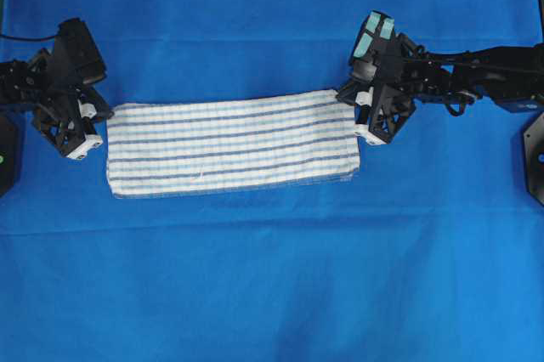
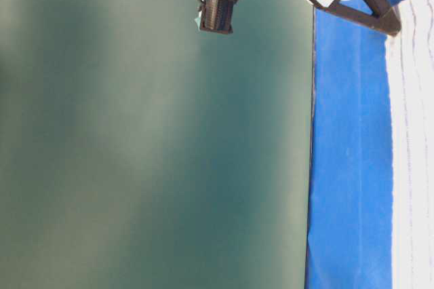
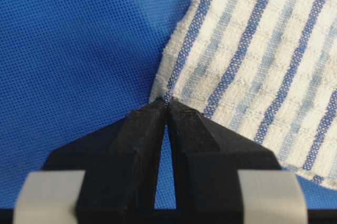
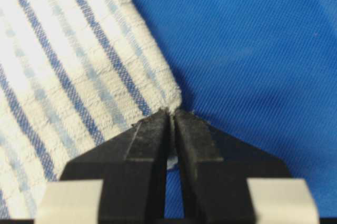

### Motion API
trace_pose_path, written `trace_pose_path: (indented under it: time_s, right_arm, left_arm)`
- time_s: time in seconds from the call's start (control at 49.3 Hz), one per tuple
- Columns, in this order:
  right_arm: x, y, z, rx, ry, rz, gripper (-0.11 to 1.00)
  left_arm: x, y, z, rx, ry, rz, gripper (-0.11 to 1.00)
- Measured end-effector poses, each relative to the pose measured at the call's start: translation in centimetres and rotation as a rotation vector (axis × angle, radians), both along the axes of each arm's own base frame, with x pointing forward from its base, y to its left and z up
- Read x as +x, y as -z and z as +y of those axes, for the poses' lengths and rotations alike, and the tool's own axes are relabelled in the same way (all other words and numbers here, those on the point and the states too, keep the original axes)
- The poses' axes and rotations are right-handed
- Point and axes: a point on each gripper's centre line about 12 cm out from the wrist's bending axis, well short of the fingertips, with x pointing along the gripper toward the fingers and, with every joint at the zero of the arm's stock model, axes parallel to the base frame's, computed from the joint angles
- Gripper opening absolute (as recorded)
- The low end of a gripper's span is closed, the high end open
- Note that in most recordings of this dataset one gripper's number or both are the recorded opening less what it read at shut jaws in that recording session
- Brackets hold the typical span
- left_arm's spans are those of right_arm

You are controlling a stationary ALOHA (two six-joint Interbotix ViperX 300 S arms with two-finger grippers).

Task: Fold the blue towel.
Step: 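Grasp both short ends of the strip and lift, then rotate the held strip vertical and lay it down, release both grippers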

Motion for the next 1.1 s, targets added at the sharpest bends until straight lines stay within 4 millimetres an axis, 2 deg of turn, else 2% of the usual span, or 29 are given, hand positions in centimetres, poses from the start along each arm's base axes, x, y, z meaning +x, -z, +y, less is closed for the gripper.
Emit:
trace_pose_path:
  time_s: [0.162,0.284,0.548,0.792,0.934,1.096]
  right_arm:
    - [0.0,-0.6,0.0,-0.002,0.004,-0.017,0.05]
    - [-0.1,-1.5,0.0,-0.002,0.011,-0.035,0.05]
    - [-0.6,-5.5,0.2,-0.017,0.016,-0.09,0.05]
    - [-1.3,-10.3,0.8,-0.04,0.004,-0.163,0.05]
    - [-1.5,-11.8,1.7,-0.043,-0.017,-0.189,0.05]
    - [-1.5,-12.5,2.3,-0.048,-0.04,-0.21,0.05]
  left_arm:
    - [0.1,-0.2,0.0,0.003,0.001,-0.007,0.01]
    - [0.4,-1.3,0.1,0.011,0.001,-0.035,0.01]
    - [1.1,-6.9,-0.2,0.054,0.025,-0.183,0.01]
    - [-0.4,-11.4,-1.7,0.084,0.06,-0.353,0.01]
    - [-1.1,-13.1,-2.8,0.07,0.083,-0.439,0.01]
    - [-1.2,-13.3,-3.4,0.053,0.101,-0.452,0.01]
